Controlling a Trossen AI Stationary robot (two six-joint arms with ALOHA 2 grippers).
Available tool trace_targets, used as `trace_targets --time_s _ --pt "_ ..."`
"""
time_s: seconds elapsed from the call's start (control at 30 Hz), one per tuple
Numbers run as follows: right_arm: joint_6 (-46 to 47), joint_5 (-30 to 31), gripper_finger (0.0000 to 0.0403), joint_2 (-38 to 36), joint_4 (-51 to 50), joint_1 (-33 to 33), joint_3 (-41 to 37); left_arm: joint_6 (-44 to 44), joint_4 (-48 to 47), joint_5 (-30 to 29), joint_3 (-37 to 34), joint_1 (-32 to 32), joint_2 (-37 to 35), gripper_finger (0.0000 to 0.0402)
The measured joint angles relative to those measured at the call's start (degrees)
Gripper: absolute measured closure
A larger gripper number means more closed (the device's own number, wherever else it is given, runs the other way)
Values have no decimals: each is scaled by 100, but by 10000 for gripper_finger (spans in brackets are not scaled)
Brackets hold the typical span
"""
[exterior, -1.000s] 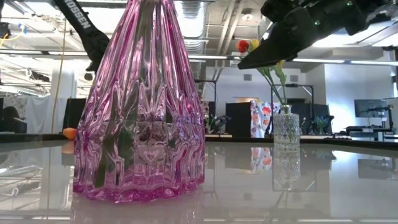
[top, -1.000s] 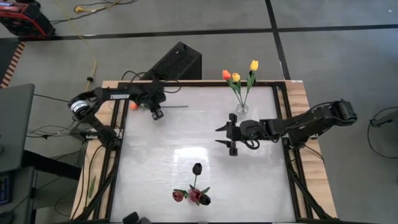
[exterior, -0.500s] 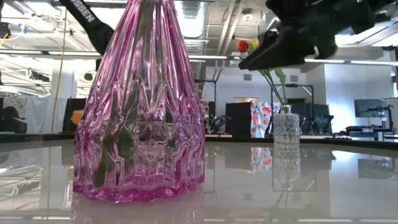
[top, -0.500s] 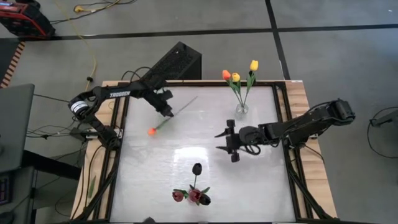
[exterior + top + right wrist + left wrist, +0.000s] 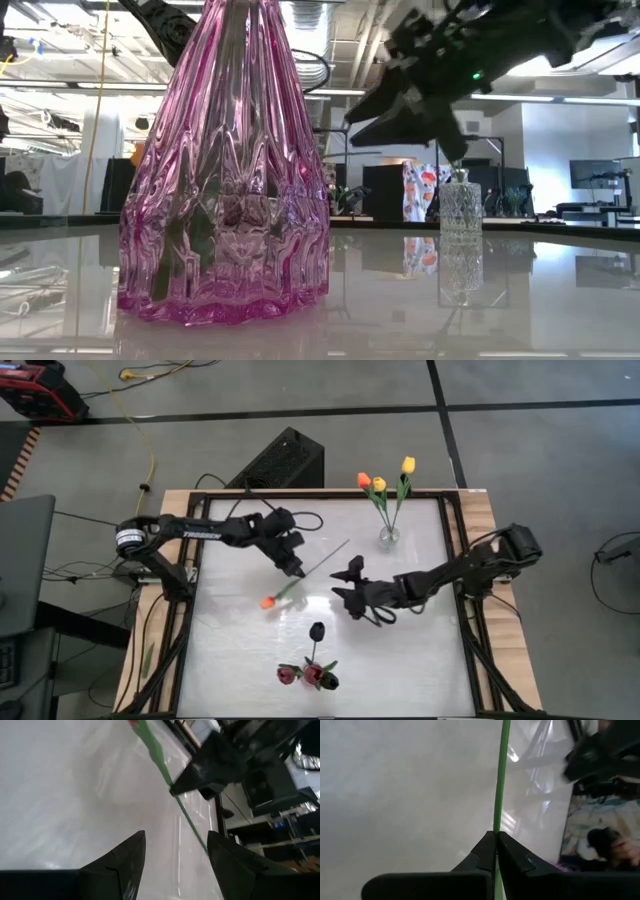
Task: Sort flowers into vase by color
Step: Put the orange tulip into the transparent vase
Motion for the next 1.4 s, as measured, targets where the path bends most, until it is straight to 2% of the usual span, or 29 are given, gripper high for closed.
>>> trace_targets --time_s 0.3,0.4,0.57,0.73,0.83,0.93,1.13,1.23,1.4 --pt "-175 584 164 903 -860 -81 981 -1242 405 -498 3 -494 10 401" --pt "-221 647 164 1160 -927 -113 1206 -1382 421 -491 4 -546 10 401" --pt "-486 1191 164 1455 -928 -134 1426 -1453 443 -470 4 -610 10 401" --pt "-626 1186 175 1522 -893 -220 1519 -1461 424 -404 4 -679 10 401" --pt "-635 1178 200 1498 -909 -265 1520 -1415 430 -407 4 -697 10 401" --pt "-645 1166 243 1487 -903 -272 1520 -1267 454 -387 4 -702 8 401" --pt "-612 976 375 1485 -1114 -218 1516 -906 466 -564 4 -704 3 397" --pt "-264 598 383 1485 -1271 -180 1512 -625 516 -574 4 -706 1 383" --pt "612 -585 384 1406 -1775 -28 1511 -316 669 -657 4 -627 1 345"
